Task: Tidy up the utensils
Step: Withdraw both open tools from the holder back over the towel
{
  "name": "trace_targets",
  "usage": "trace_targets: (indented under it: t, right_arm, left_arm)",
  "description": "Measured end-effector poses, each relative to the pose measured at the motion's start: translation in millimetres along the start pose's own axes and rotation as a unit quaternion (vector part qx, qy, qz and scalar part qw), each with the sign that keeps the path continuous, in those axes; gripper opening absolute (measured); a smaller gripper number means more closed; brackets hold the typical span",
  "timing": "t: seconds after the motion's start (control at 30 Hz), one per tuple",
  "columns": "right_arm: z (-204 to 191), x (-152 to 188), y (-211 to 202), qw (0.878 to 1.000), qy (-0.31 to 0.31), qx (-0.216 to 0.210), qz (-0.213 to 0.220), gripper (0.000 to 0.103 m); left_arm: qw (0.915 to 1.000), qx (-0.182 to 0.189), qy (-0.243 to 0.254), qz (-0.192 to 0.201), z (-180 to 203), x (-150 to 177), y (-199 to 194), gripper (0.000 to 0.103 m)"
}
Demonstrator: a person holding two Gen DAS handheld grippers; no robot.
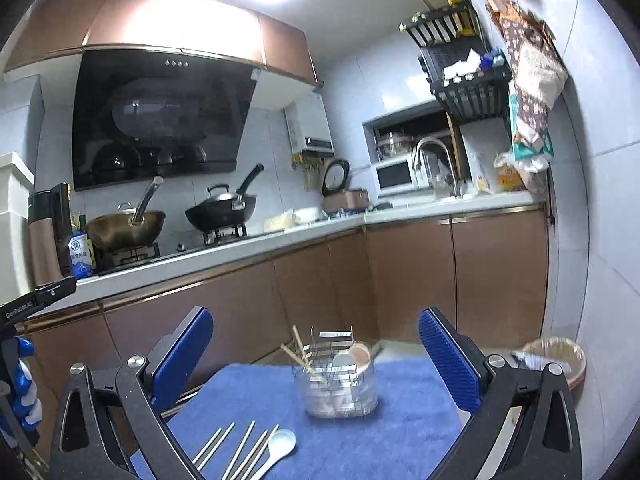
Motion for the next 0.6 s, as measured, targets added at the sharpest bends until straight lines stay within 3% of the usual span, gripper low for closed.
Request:
trace_targets:
  t: [0.2,0.33,0.43,0.6]
  right_arm:
    - [-8.2,11.1,-3.4,1.000,0.004,-0.012,-0.022,0.103]
    - [-14.6,20.4,3.6,0.999,-0.003,-0.021,-0.046,0.103]
    - [-12.5,32.2,16.6,0.997,-0.002,-0.030,-0.073,0.103]
    - [-2.9,56.9,44.9,0.990,0.008,-0.048,-0.129,0.089]
  left_arm:
    - [0.9995,0.011,0.006,-0.030,-2.1,9.0,-8.5,0.053]
    - [0.9970,0.029,0.007,-0.072,0.5,23.6,3.5,0.053]
    - [0.9912,0.050,0.000,-0.123,3.9,41.6,24.4,0.053]
    - [0.9766,0.071,-0.008,-0.203,9.6,76.1,64.3,0.052]
Point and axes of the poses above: each gripper's, at about its wrist camera, not at the fingertips, and y roughly the way its jaws point, z to its right, x to its underside, the point moved 1 cm from there along y, roughly the way its jaws point, and after that the axes turned 1 degree about z, right-handed, at the moved point
